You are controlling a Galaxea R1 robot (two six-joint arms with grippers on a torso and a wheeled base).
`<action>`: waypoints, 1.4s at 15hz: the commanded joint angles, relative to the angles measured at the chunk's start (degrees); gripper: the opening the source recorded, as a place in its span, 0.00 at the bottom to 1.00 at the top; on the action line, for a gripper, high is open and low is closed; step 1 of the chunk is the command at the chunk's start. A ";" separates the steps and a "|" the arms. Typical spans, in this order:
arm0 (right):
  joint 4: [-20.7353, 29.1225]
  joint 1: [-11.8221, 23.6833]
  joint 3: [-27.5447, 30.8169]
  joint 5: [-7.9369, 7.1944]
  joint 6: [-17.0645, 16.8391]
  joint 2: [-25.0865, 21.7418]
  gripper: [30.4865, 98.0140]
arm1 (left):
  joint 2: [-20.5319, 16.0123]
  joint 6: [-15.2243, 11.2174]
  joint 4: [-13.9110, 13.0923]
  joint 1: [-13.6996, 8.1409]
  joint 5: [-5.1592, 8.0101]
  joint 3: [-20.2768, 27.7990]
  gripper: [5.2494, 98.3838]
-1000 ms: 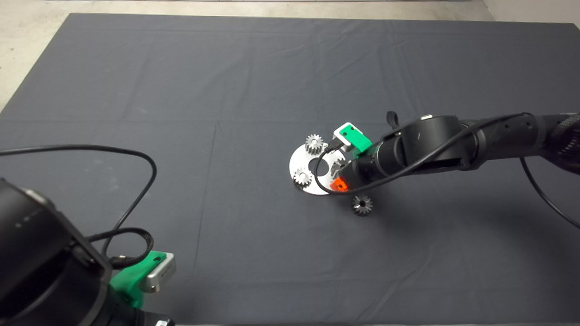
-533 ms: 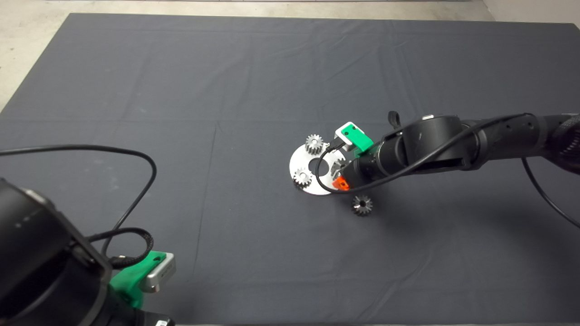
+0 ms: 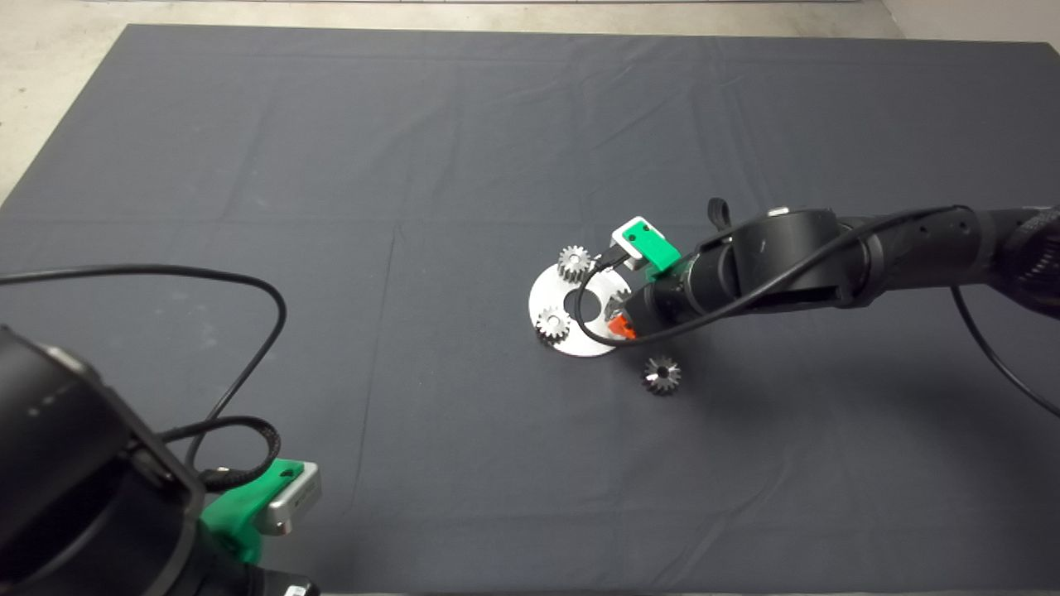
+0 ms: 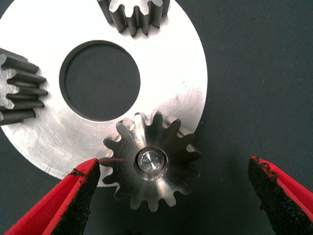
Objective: Remove an incorrectly installed larger gear and replace it with the correct smaller gear
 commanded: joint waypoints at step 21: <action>-1.73 -0.72 -2.85 5.18 0.54 0.56 0.38 | 0.15 -0.42 -0.94 -0.84 0.12 1.00 1.00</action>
